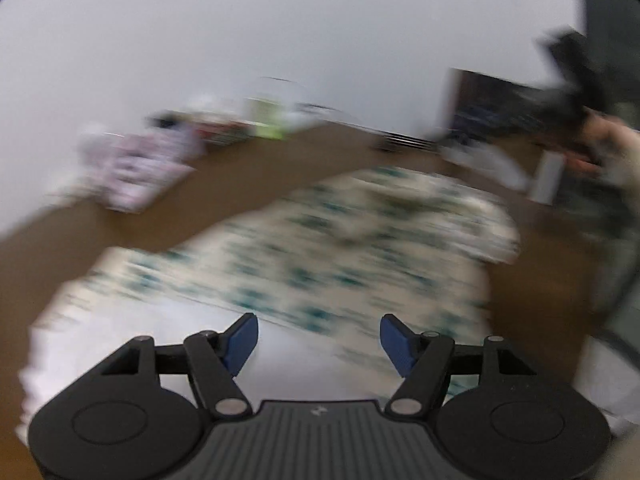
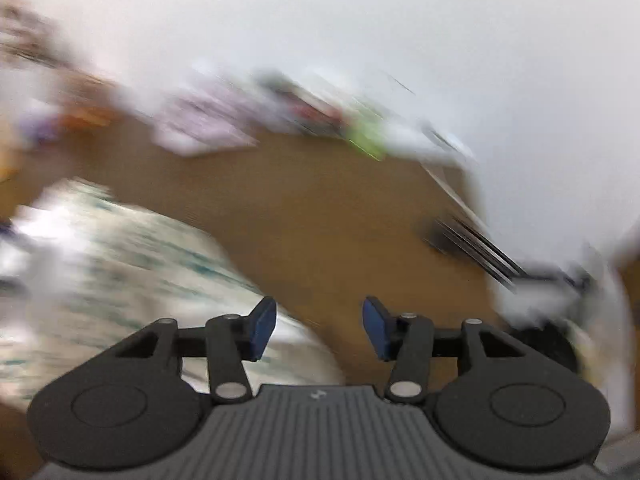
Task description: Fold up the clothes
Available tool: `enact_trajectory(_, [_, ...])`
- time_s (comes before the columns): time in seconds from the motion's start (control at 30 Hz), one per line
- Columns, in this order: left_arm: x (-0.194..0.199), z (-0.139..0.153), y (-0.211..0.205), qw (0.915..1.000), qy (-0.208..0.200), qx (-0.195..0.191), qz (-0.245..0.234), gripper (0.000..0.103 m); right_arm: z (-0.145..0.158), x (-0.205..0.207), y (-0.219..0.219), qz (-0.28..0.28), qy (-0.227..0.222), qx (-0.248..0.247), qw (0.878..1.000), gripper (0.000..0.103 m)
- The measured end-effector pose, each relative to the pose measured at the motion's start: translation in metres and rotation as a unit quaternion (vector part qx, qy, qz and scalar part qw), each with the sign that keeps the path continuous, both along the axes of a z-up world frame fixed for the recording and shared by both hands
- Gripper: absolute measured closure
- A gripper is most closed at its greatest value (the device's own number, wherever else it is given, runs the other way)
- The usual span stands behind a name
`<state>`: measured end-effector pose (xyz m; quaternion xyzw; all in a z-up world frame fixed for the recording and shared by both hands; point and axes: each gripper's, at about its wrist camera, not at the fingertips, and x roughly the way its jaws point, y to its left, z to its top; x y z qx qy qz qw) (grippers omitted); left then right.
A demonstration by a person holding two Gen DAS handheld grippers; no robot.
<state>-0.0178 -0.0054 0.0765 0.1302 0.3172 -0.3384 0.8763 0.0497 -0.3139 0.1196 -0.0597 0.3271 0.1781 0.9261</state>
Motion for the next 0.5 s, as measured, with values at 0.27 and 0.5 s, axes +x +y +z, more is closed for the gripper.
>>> enact_trajectory(0.27, [-0.033,-0.036,0.001,0.9971,0.007,0.068,-0.033,0.039,-0.062,0.025,0.085,0.171,0.0,-0.161,0.972,0.103])
enact_trajectory(0.5, [-0.029,-0.03,0.029,0.9987,0.018,0.041,0.023,0.04,-0.038,0.084,0.012,-0.113,-0.069,-0.176,0.975,0.087])
